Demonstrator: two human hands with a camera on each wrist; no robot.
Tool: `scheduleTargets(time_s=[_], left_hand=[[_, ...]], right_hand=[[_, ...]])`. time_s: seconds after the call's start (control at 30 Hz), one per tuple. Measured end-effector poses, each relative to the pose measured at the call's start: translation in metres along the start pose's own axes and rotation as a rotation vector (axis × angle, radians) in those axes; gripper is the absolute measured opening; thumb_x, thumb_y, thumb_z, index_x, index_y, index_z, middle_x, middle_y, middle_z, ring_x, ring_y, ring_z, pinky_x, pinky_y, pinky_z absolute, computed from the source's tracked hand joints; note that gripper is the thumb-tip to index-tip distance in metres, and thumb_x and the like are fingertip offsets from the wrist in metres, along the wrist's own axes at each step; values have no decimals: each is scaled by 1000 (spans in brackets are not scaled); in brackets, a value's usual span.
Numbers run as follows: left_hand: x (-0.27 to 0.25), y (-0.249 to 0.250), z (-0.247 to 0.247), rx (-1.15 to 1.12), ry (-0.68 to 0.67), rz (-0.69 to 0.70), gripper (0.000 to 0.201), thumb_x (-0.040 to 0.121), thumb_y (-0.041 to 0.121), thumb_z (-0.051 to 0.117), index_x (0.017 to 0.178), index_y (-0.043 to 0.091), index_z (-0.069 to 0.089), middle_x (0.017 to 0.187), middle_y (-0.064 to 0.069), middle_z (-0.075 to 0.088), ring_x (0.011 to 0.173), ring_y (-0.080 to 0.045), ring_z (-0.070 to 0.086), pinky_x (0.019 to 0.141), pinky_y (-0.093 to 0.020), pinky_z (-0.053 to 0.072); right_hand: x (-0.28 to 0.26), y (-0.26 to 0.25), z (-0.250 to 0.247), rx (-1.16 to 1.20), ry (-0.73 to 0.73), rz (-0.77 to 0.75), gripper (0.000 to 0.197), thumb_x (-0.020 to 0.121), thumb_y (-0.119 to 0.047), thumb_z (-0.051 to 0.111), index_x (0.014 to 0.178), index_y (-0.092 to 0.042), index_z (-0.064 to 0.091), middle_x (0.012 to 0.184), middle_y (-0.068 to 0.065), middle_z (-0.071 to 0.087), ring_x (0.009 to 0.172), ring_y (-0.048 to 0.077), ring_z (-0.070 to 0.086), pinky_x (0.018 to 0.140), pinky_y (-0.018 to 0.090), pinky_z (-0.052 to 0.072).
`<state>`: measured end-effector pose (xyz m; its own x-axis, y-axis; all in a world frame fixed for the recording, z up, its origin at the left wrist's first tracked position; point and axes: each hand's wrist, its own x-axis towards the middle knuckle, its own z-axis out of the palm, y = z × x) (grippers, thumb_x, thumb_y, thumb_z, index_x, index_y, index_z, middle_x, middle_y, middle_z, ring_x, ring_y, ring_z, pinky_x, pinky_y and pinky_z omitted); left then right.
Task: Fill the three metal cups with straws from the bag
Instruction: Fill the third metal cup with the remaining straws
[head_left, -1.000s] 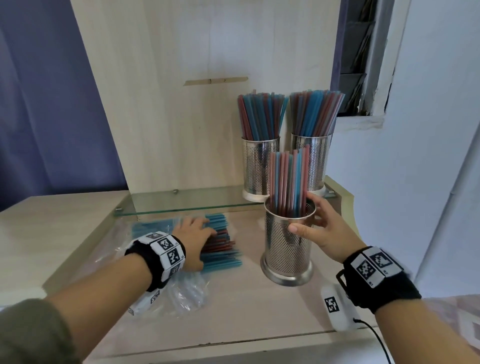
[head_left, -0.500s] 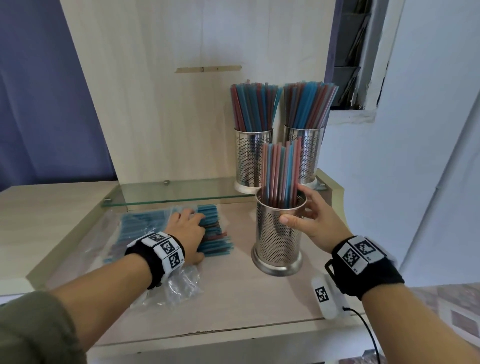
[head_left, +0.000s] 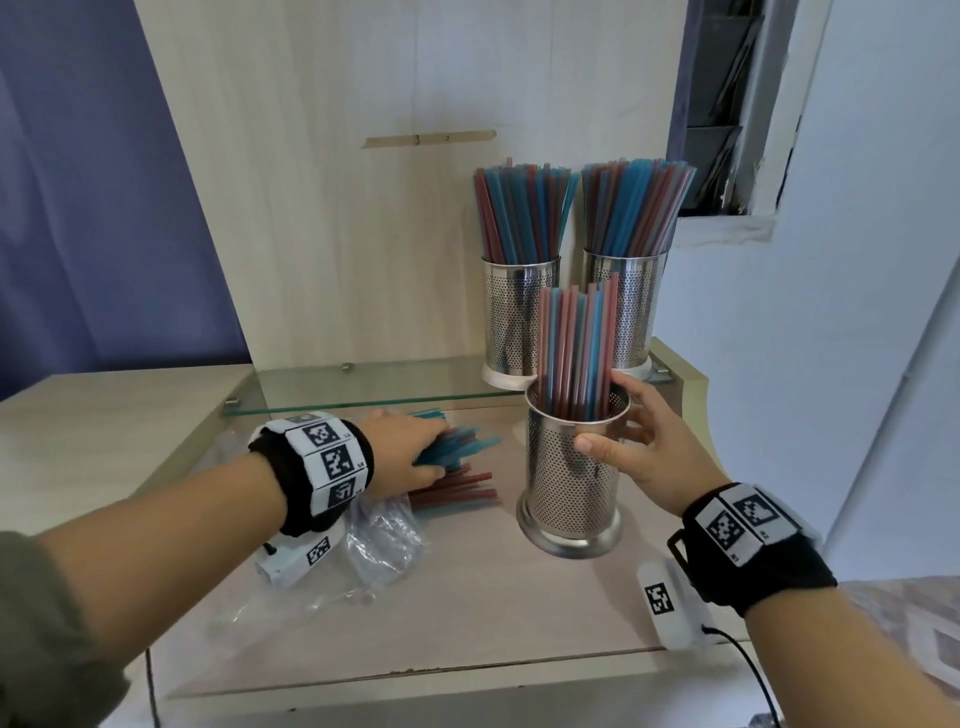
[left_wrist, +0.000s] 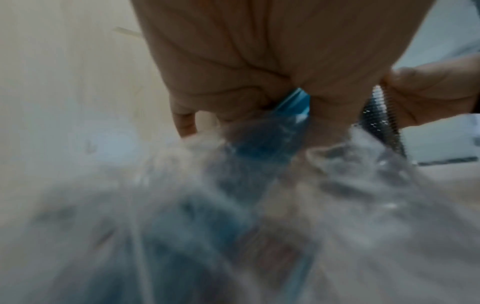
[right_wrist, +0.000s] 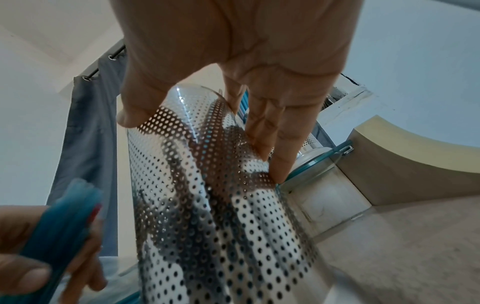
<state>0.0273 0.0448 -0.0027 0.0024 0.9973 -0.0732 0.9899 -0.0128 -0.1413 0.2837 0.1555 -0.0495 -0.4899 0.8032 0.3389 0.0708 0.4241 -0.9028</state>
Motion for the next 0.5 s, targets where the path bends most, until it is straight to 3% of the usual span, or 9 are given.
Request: scheduleTargets(time_s=[0.07, 0.13, 0.23, 0.3, 0.37, 0.4, 0.43, 0.5], left_hand=[[-4, 3, 0, 74, -65, 51, 29, 97, 40, 49, 119, 21, 45, 116, 1, 62, 107, -22, 57, 96, -30, 31], [-10, 3, 2, 142, -140, 82, 28, 97, 39, 48, 120, 24, 44, 122, 3, 60, 113, -20, 55, 110, -36, 22], [-22, -3, 3, 134, -179, 86, 25, 98, 38, 46, 118, 24, 43, 122, 5, 59, 113, -20, 53, 115, -42, 15], [-27, -8, 0, 15, -105, 93, 21, 98, 39, 46, 114, 25, 42, 114, 6, 60, 107, -18, 55, 116, -42, 14], [-28, -13, -7, -132, 15, 76, 27, 98, 40, 48, 118, 23, 43, 109, 7, 59, 103, -17, 55, 107, -35, 27], [-28, -14, -12, -204, 94, 73, 27, 97, 40, 50, 117, 22, 44, 104, 6, 57, 99, -19, 55, 94, -30, 34], [-27, -13, -16, -279, 173, 77, 24, 96, 38, 52, 113, 23, 43, 98, 6, 55, 92, -19, 55, 82, -28, 36], [-23, -7, -25, -392, 286, 95, 19, 97, 33, 52, 105, 24, 38, 86, 6, 51, 76, -14, 50, 70, -28, 36]], right_hand=[[0, 1, 1, 2, 3, -7, 71, 55, -44, 83, 113, -58, 44, 116, -11, 64, 111, 9, 60, 100, 34, 45], [0, 1, 1, 1, 3, -11, 73, 56, -45, 82, 116, -57, 43, 116, -11, 63, 111, 8, 60, 99, 33, 44], [0, 2, 0, 2, 3, -13, 79, 57, -44, 82, 124, -50, 41, 119, -13, 62, 112, 8, 59, 98, 31, 44], [0, 3, 0, -2, 3, -15, 80, 58, -43, 82, 126, -49, 40, 120, -12, 62, 113, 9, 59, 97, 30, 44], [0, 4, 0, -11, 6, -16, 82, 58, -44, 82, 129, -47, 39, 121, -10, 62, 113, 11, 59, 97, 30, 43], [0, 4, 0, -11, 6, -16, 84, 57, -45, 82, 129, -46, 39, 122, -10, 62, 114, 11, 59, 98, 31, 43], [0, 4, 1, -9, 5, -18, 84, 57, -46, 81, 130, -45, 39, 122, -9, 61, 114, 12, 59, 98, 32, 44], [0, 3, 1, -11, 4, -20, 84, 56, -46, 81, 130, -45, 39, 123, -7, 61, 114, 15, 59, 100, 34, 44]])
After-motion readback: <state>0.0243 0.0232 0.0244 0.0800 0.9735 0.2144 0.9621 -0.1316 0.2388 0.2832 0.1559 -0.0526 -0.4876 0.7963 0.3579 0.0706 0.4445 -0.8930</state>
